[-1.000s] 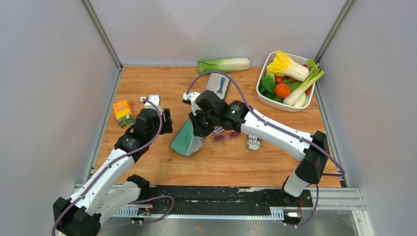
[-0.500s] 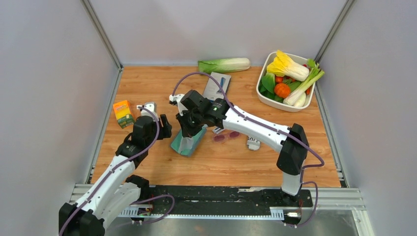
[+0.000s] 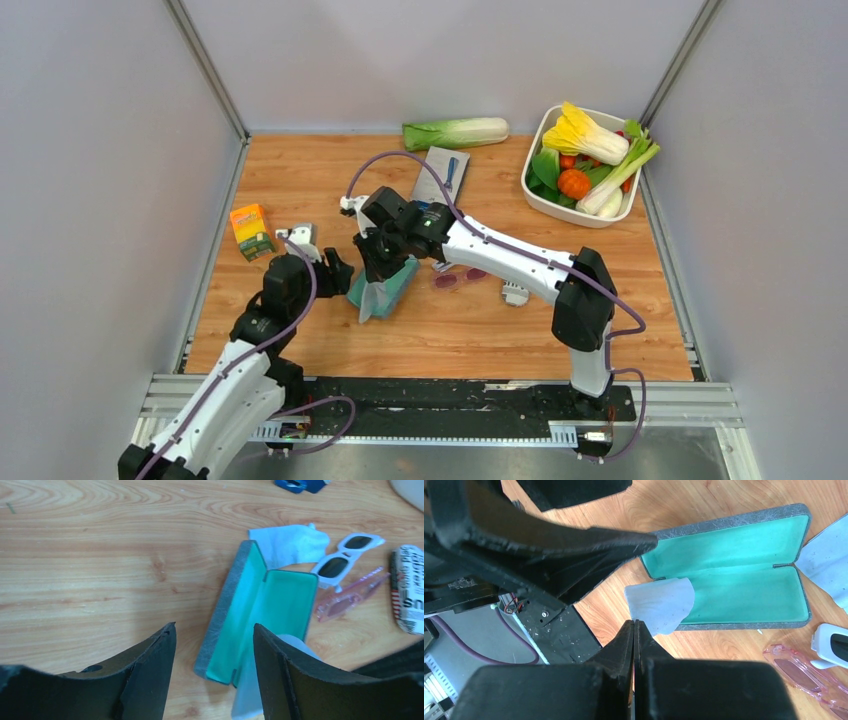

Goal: Organize the sunglasses
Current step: Place the glasses cleaning cloth in the sunglasses case.

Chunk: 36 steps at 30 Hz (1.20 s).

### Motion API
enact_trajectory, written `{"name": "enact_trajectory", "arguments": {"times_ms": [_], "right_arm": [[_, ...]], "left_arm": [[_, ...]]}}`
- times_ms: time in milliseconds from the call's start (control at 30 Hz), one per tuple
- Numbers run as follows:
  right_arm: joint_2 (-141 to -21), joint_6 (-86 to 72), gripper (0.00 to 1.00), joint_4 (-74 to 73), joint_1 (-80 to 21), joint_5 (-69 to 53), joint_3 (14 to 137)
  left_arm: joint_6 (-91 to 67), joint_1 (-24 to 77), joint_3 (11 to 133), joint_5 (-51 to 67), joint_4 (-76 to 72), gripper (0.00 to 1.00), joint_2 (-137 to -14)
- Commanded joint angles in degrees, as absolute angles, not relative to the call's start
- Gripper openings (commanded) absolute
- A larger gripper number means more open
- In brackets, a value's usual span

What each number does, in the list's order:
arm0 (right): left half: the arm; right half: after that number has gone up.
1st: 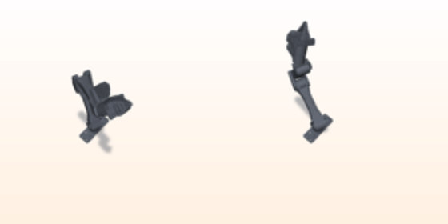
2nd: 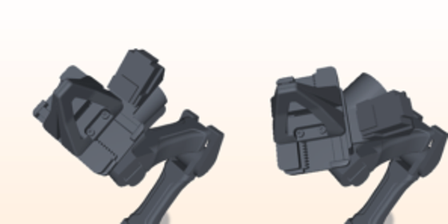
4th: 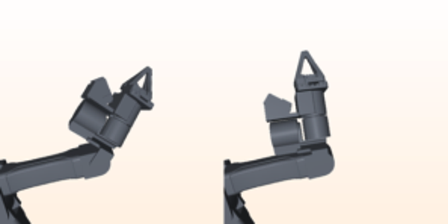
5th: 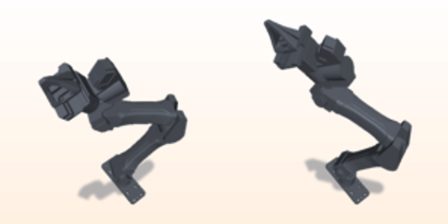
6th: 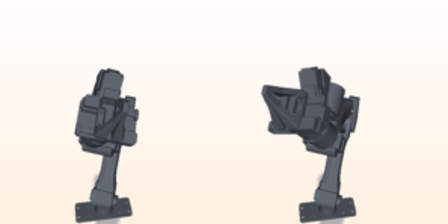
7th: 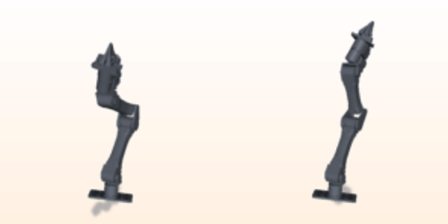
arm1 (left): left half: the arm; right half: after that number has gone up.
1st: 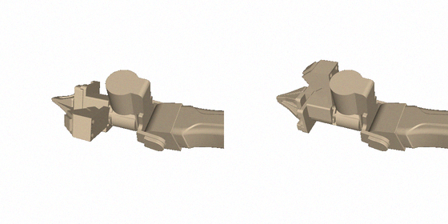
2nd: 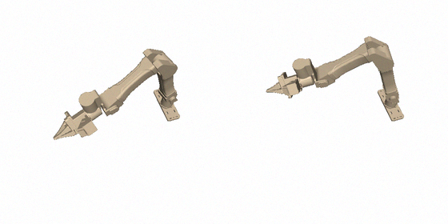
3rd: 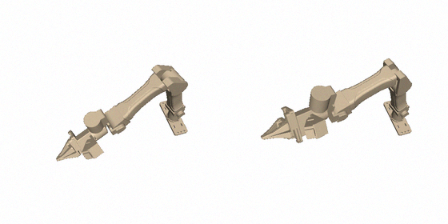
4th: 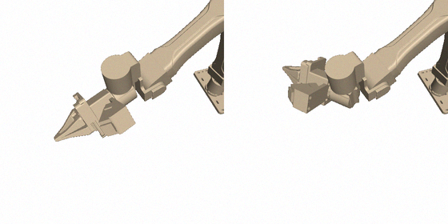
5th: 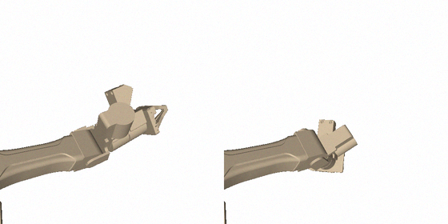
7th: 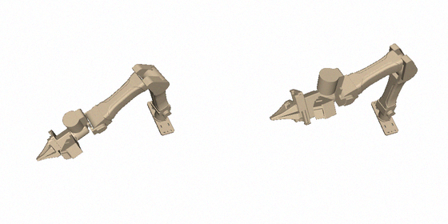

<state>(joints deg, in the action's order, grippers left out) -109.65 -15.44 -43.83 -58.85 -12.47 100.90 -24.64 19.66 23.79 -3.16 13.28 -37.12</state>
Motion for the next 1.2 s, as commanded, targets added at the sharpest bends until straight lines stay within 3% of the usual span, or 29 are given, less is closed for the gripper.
{"name": "enact_trajectory", "arguments": {"times_ms": [0, 200, 333, 500, 867, 1167], "right_arm": [[-110.1, -16.3, 0.0, -41.5, -58.8, -11.3, 103.9], [-110.5, -16.2, 0.0, -41.6, -58.3, -11.3, 103.6], [-110.7, -16.2, 0.0, -41.5, -58.1, -11.6, 103.5], [-110.9, -16.1, 0.0, -41.5, -57.7, -11.6, 103.5], [-110.5, -14.9, 0.0, -41.4, -55.1, -12.2, 102.4], [-110.3, -13.8, 0.0, -41.5, -53.0, -13.5, 102.5]], "left_arm": [[-27.4, 19.3, 19.0, 4.3, 7.4, 0.65, -30.8], [-28.8, 19.3, 12.5, 6.6, 7.7, 0.64, -16.6], [-29.6, 19.4, 10.5, 11.2, 8.3, 0.62, -13.5], [-31.4, 19.4, 10.1, 12.7, 9.1, 0.57, -14.9], [-26.5, 19.5, 11.3, 14.8, 3.2, 0.6, -22.4], [-21.6, 19.5, 13.1, 19.2, -4.9, 0.57, -32.9]]}}
